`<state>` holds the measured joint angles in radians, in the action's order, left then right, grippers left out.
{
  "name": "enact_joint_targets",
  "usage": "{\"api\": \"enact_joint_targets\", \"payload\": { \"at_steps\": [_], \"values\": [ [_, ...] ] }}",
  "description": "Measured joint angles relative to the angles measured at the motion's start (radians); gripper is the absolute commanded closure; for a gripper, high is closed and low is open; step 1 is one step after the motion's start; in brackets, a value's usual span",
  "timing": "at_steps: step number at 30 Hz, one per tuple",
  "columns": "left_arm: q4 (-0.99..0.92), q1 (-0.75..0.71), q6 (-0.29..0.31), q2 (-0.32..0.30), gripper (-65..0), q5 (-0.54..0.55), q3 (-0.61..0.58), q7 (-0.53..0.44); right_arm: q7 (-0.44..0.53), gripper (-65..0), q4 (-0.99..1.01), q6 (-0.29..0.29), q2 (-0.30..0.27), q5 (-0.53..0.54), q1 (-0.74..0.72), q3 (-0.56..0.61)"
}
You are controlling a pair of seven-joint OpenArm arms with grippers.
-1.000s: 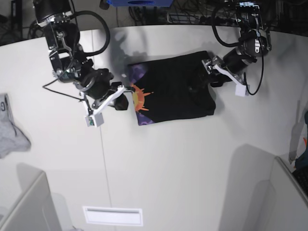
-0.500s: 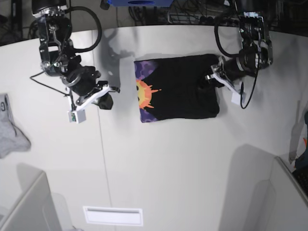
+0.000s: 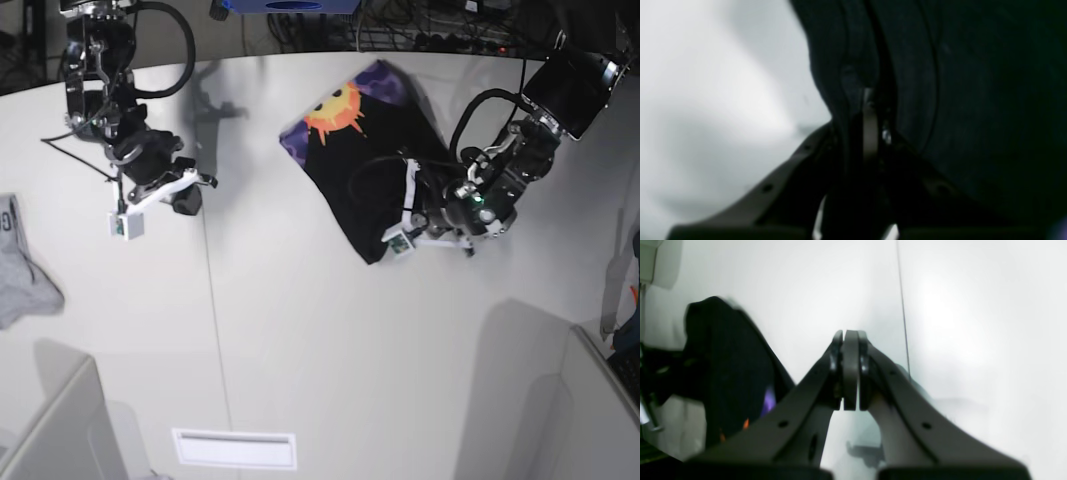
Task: Fold the T-shirt properly
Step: 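Grasp the bundle edge with the left gripper and straighten it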
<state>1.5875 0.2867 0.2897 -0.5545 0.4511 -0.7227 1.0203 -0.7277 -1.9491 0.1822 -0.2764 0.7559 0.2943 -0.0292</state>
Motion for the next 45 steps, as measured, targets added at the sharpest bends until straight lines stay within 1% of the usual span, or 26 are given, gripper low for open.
{"api": "enact_joint_targets", "payload": {
  "at_steps": [1,3,4,5,6,9,10,13,16,18,20,23,25,27,38,45],
  "values": [
    [0.001,0.023,-0.01,-0.002,0.0,-0.067,-0.067,-0.052,0.0,0.0,0.0,0.0,0.0,-0.001,0.006,-0.009],
    [-0.002,0.064,-0.01,0.002,0.0,-0.175,-0.174,-0.114,0.001,0.0,0.0,0.0,0.019,-0.001,0.029,-0.036],
    [-0.002,0.076,-0.005,0.003,0.0,-0.222,-0.211,-0.135,0.0,0.0,0.0,0.0,0.036,0.0,0.04,-0.055],
    [-0.004,0.081,0.013,0.013,0.0,-0.251,-0.225,-0.137,-0.002,0.0,0.0,0.0,0.047,0.0,0.054,-0.072],
    [-0.005,0.083,0.051,0.026,0.0,-0.28,-0.228,-0.137,-0.005,0.0,0.0,0.0,0.053,-0.001,0.066,-0.088],
    [-0.026,0.082,0.129,0.084,0.0,-0.351,-0.201,-0.12,-0.004,0.0,0.0,0.0,0.059,-0.001,0.086,-0.12],
    [-0.038,0.081,0.14,0.103,0.0,-0.374,-0.191,-0.12,-0.003,0.0,0.0,0.0,0.058,-0.002,0.092,-0.124],
    [-0.081,0.092,0.206,0.171,0.0,-0.462,-0.184,-0.127,-0.003,0.0,0.0,0.0,0.059,-0.004,0.108,-0.126],
    [-0.104,0.093,0.235,0.212,0.0,-0.52,-0.183,-0.125,-0.002,0.0,0.0,0.0,0.061,-0.002,0.115,-0.126],
    [-0.119,0.092,0.235,0.232,0.0,-0.534,-0.182,-0.119,-0.002,0.0,0.0,0.0,0.063,0.0,0.123,-0.136],
    [-0.143,0.095,0.235,0.25,0.0,-0.533,-0.17,-0.121,-0.005,0.0,0.0,0.0,0.067,0.0,0.131,-0.169],
    [-0.21,0.105,0.239,0.293,0.0,-0.521,-0.112,-0.141,0.003,0.0,0.0,0.0,0.071,-0.002,0.137,-0.212],
    [-0.255,0.111,0.242,0.325,0.0,-0.51,-0.065,-0.151,0.002,0.0,0.0,0.0,0.073,-0.002,0.146,-0.218],
    [-0.272,0.113,0.241,0.336,0.0,-0.503,-0.047,-0.164,-0.005,0.0,0.0,0.0,0.079,-0.002,0.147,-0.218],
    [-0.272,0.11,0.235,0.336,0.0,-0.515,-0.05,-0.174,-0.005,0.0,0.0,0.0,0.078,-0.002,0.145,-0.215],
    [-0.242,0.13,0.224,0.33,0.0,-0.56,-0.152,-0.136,-0.007,0.0,0.0,0.0,0.078,-0.001,0.145,-0.213]
  ]
}}
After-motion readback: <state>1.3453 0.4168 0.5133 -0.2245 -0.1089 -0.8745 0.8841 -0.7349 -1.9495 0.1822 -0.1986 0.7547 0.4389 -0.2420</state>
